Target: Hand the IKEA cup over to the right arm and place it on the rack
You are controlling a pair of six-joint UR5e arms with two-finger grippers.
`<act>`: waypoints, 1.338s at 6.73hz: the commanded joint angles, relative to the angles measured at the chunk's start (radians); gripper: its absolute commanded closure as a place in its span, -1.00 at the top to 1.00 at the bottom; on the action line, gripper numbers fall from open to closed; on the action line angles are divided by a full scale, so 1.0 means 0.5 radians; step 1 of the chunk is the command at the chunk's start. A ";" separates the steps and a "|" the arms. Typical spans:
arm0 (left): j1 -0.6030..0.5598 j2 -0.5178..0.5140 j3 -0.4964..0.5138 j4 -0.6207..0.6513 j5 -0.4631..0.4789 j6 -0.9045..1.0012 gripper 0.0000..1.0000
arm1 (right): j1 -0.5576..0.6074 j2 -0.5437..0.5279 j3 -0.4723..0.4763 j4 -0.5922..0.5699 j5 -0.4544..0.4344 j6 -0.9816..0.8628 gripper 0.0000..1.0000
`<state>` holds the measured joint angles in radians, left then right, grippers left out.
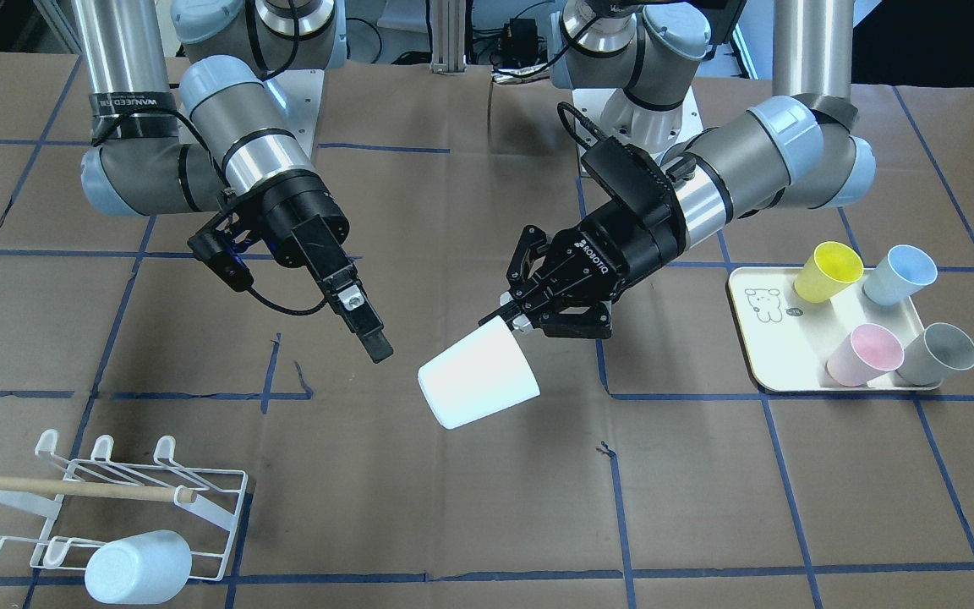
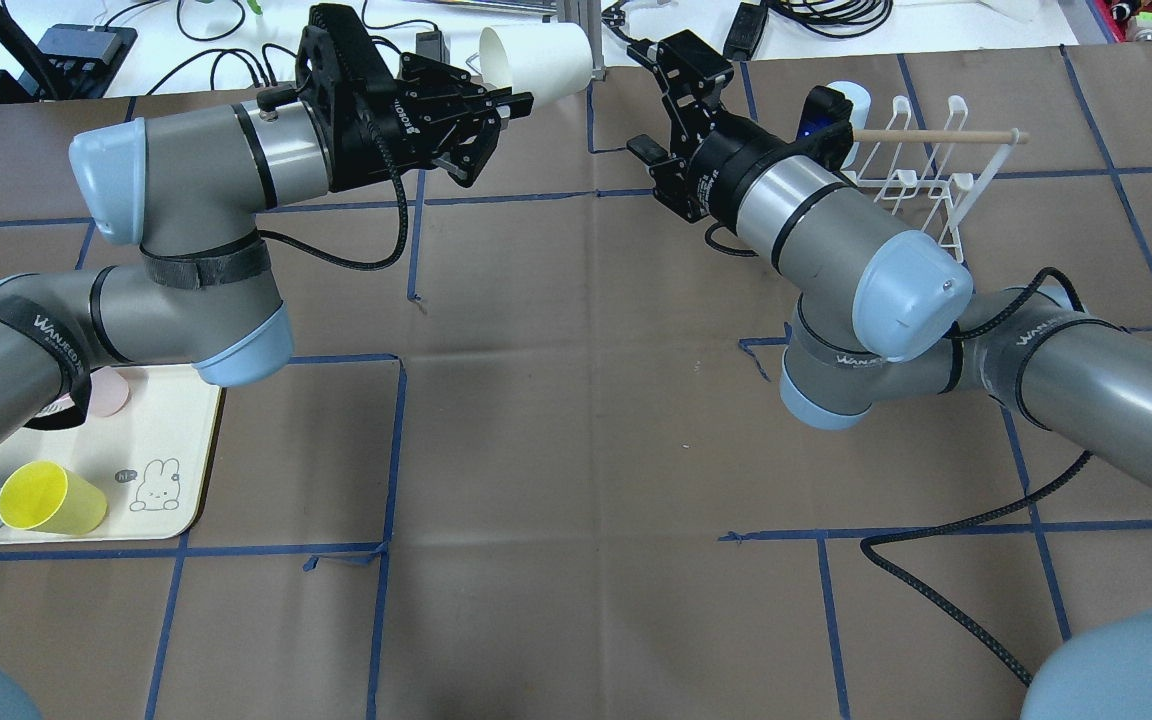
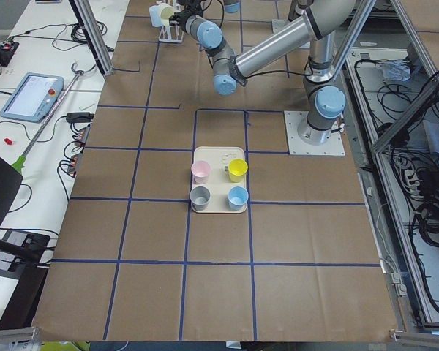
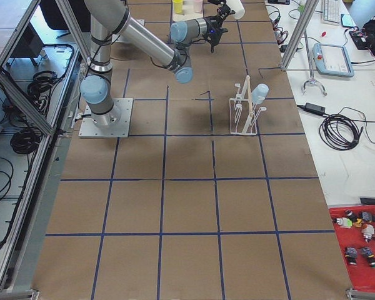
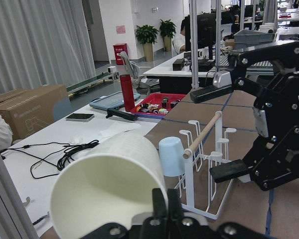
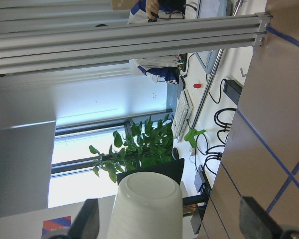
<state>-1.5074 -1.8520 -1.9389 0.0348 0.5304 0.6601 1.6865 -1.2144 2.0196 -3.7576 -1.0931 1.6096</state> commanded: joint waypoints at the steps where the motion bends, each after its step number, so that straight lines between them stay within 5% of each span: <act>1: -0.007 -0.014 -0.006 0.016 -0.002 -0.001 -1.00 | 0.069 0.082 -0.097 0.002 -0.013 0.075 0.99; 9: -0.007 -0.014 -0.083 0.157 0.001 -0.084 -1.00 | 0.161 0.226 -0.305 0.002 -0.191 0.116 0.98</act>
<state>-1.5110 -1.8603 -1.9804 0.1135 0.5307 0.6184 1.7583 -1.1058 1.8802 -3.7574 -1.1666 1.6612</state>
